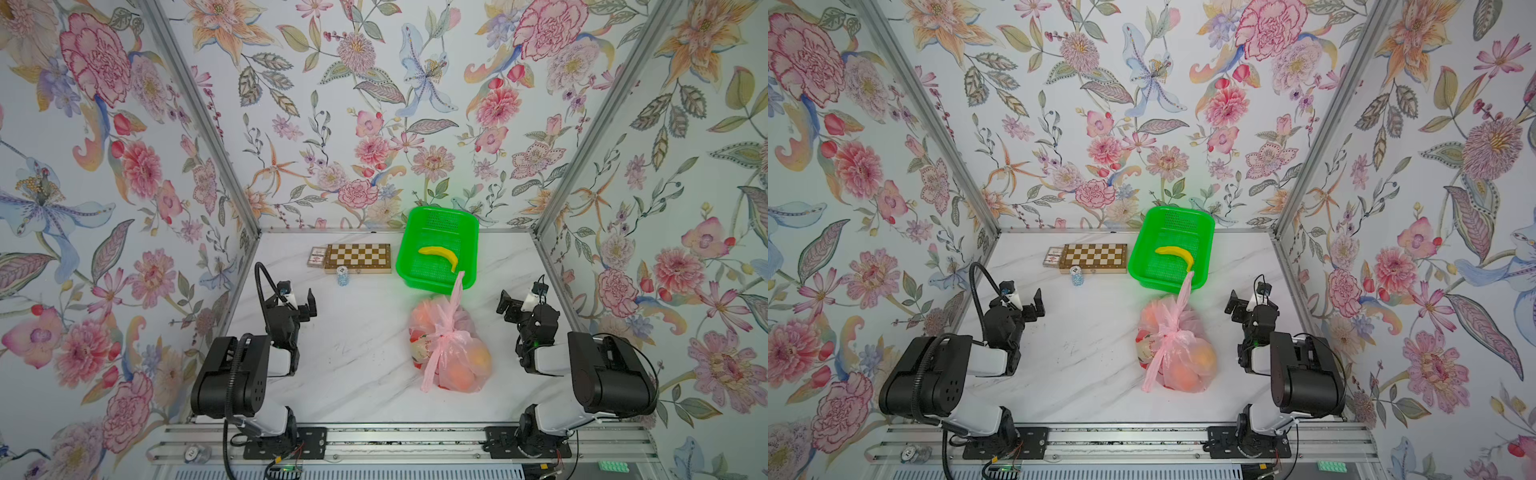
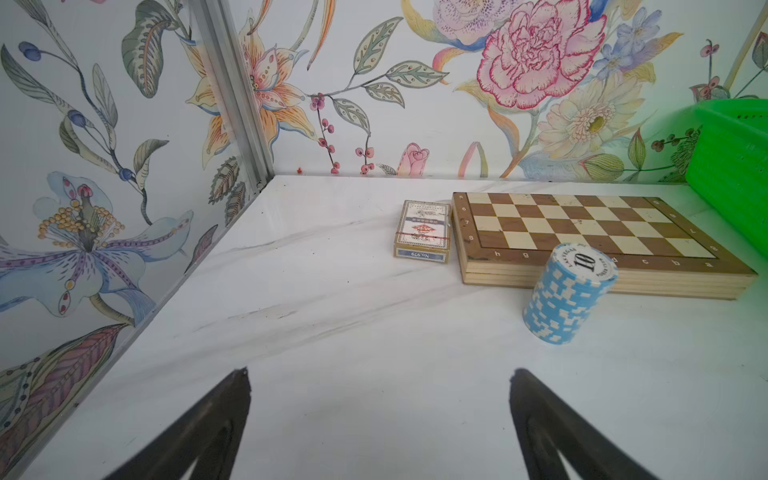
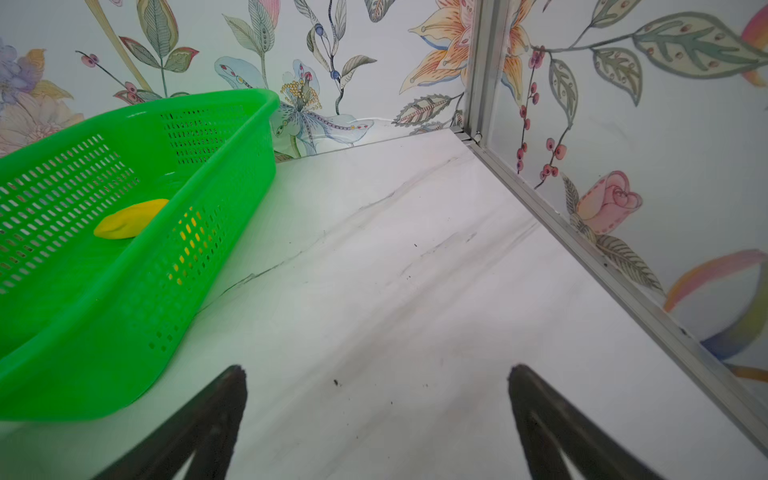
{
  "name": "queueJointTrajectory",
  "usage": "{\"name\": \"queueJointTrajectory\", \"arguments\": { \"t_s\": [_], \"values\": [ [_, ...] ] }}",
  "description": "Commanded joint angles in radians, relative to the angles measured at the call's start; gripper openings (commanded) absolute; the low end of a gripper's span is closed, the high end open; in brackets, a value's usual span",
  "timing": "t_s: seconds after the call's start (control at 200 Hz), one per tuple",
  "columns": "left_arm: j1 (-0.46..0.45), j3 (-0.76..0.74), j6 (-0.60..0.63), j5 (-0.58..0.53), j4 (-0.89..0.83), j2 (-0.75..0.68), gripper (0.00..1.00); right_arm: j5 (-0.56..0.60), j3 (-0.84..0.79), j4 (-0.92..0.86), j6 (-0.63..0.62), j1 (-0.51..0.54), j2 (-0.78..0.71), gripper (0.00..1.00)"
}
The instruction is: Untie the knot of the plastic bag and take out the fruit
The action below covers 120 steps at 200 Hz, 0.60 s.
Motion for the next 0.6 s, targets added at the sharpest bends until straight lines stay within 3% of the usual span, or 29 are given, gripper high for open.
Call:
{"name": "queueJointTrajectory", "arguments": {
  "t_s": [0.0,0.595],
  "values": [
    [0.001,0.002,0.01,0.004,0.022,-0.001,0.99,0.012,0.008,-0.01,-0.01,0.004,-0.009,0.99],
    [0.001,0.004,0.01,0.004,0.018,-0.002,0.99,-0.007,-0.002,0.008,0.004,-0.011,-0.009,0.99]
  ]
}}
